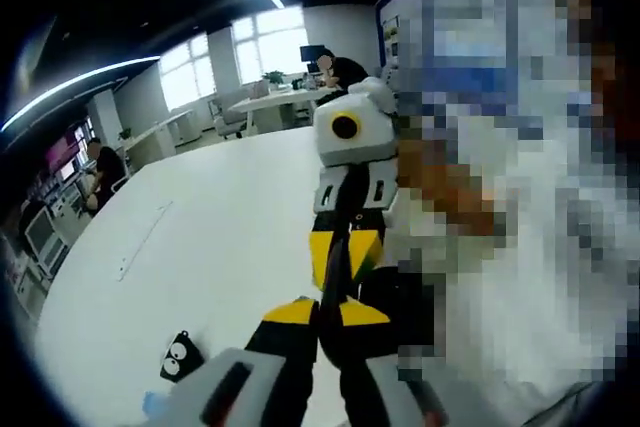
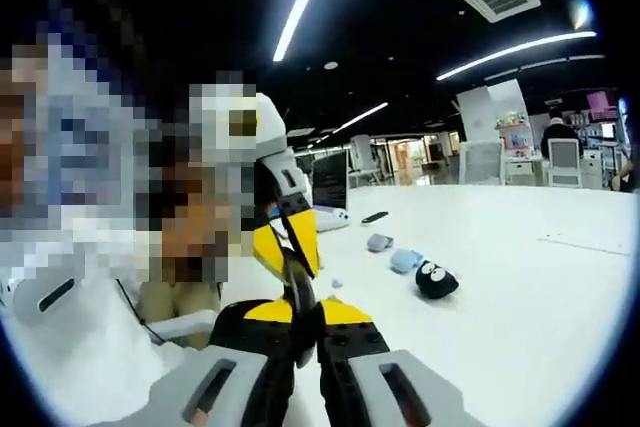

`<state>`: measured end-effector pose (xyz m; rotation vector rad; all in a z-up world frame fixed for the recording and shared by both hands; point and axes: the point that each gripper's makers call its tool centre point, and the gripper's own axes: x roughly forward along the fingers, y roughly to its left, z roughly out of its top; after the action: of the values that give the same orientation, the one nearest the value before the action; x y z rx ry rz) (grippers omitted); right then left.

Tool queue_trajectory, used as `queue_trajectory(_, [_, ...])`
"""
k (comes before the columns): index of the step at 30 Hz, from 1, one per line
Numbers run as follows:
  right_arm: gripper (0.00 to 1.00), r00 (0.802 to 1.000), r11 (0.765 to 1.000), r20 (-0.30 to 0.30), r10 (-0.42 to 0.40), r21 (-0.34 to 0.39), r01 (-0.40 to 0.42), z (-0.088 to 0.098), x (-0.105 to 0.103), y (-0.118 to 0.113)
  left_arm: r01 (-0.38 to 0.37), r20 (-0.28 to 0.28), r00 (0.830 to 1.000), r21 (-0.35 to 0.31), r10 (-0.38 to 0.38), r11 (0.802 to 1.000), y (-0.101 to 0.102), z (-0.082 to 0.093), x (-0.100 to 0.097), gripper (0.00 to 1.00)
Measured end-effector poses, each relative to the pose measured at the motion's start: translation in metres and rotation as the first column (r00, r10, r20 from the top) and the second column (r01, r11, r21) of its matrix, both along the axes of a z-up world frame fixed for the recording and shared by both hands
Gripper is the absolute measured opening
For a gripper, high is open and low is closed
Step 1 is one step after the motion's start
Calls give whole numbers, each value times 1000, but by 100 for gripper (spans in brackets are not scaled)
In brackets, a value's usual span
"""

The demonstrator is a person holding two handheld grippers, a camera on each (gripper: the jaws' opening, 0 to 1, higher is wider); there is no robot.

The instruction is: Pick up the earbuds from the table and place the earbuds into the earbud case

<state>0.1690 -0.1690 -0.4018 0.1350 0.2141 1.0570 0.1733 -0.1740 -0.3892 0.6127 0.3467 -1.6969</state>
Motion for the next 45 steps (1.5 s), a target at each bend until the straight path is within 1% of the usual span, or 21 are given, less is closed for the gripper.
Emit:
queue_trajectory(3, [6,1000,1000,-17,-9,8,9,1,2,-2,-8,16,1000,-28,9,1000,-1,2,2,11])
queue_trajectory(5, [5,1000,1000,-14,-9,20,9,3,2,-2,-10,16,1000,-31,11,999,-1,2,3,22])
queue_trajectory(7, [5,1000,1000,-16,-7,22,7,2,2,-2,-36,-4,999,-51,36,998,-1,5,6,38])
queue_trajectory(8, [5,1000,1000,-15,-22,11,22,1,4,-4,-38,-16,999,-52,37,998,1,5,6,42])
queue_trajectory(11, [5,999,999,-20,-38,2,38,-1,6,-7,-58,-15,998,-87,57,994,5,10,10,49])
queue_trajectory(14, [6,999,999,-32,-32,16,33,-2,7,-9,-96,-54,995,-160,89,983,11,23,15,55])
queue_trajectory(15, [6,999,999,-33,-33,19,34,-2,8,-10,-131,-82,990,-190,117,973,16,29,19,57])
queue_trajectory(18, [6,999,999,-32,-39,17,39,-3,7,-11,-187,-124,980,-275,159,943,32,43,27,62])
queue_trajectory(22, [6,998,998,-24,-50,23,50,0,11,-16,-255,-116,967,-352,228,901,61,51,33,63])
queue_trajectory(24, [6,998,998,-18,-55,28,55,1,12,-19,-293,-113,956,-394,270,871,80,55,34,63])
queue_trajectory(25, [6,998,998,-15,-57,30,57,2,12,-19,-324,-135,946,-415,294,850,89,56,33,62])
queue_trajectory(27, [6,998,998,-13,-62,34,62,3,13,-20,-384,-188,923,-410,335,827,109,48,29,59])
queue_trajectory(28, [6,998,997,-12,-63,35,64,4,11,-20,-404,-202,914,-414,351,815,118,45,27,58])
queue_trajectory(29, [6,998,997,-10,-61,37,62,5,9,-19,-428,-217,904,-436,369,792,129,42,23,57])
queue_trajectory(30, [6,998,998,-7,-56,40,56,6,8,-18,-440,-231,898,-440,375,783,138,39,19,56])
queue_trajectory(32, [6,999,998,-3,-46,42,46,7,7,-17,-452,-247,892,-441,379,775,151,31,11,54])
queue_trajectory(34, [6,999,999,3,-42,35,42,7,5,-14,-476,-280,878,-430,388,767,168,21,4,51])
queue_trajectory(37, [6,999,999,8,-33,23,33,5,3,-10,-496,-295,867,-432,402,753,182,11,-1,49])
queue_trajectory(40, [6,1000,999,8,-29,19,28,4,3,-9,-509,-314,858,-417,406,753,189,-5,-4,46])
queue_trajectory(43, [6,1000,999,-12,-6,48,7,5,2,-5,-503,-308,860,-377,407,777,190,-28,-7,42])
queue_trajectory(45, [6,1000,999,-20,0,54,1,4,3,-3,-508,-337,852,-347,401,788,187,-44,-6,41])
